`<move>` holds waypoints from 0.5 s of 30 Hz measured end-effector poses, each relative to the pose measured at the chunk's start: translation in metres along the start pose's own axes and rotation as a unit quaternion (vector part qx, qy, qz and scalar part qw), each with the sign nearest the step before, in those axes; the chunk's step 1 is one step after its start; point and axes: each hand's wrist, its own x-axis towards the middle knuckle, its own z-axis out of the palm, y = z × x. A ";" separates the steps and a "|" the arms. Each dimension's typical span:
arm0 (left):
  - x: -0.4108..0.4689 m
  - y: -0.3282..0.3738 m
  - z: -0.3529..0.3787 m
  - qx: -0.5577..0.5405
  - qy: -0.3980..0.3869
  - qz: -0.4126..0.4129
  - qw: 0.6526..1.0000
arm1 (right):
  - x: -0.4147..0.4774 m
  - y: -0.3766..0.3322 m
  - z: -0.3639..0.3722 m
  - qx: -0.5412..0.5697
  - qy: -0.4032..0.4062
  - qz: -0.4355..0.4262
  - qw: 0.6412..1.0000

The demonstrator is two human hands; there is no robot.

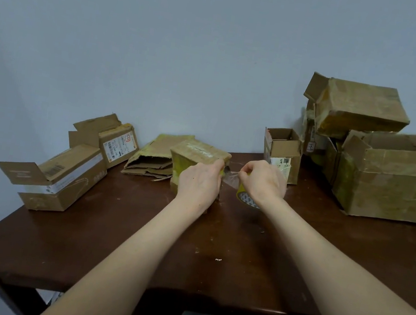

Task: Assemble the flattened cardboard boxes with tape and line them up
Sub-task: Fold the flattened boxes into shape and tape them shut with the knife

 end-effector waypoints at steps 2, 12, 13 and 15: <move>0.000 0.000 0.000 0.008 -0.002 -0.002 1.000 | -0.001 -0.002 0.000 -0.008 0.000 -0.006 1.000; 0.005 0.007 -0.002 0.036 -0.014 -0.006 0.999 | -0.006 -0.010 -0.006 -0.016 -0.005 -0.010 1.000; 0.005 0.008 -0.001 0.035 -0.016 -0.009 0.999 | -0.005 -0.012 -0.007 -0.013 0.000 -0.014 1.000; 0.006 0.007 -0.001 0.020 -0.014 -0.015 1.000 | -0.003 -0.011 -0.008 -0.010 0.000 -0.010 1.000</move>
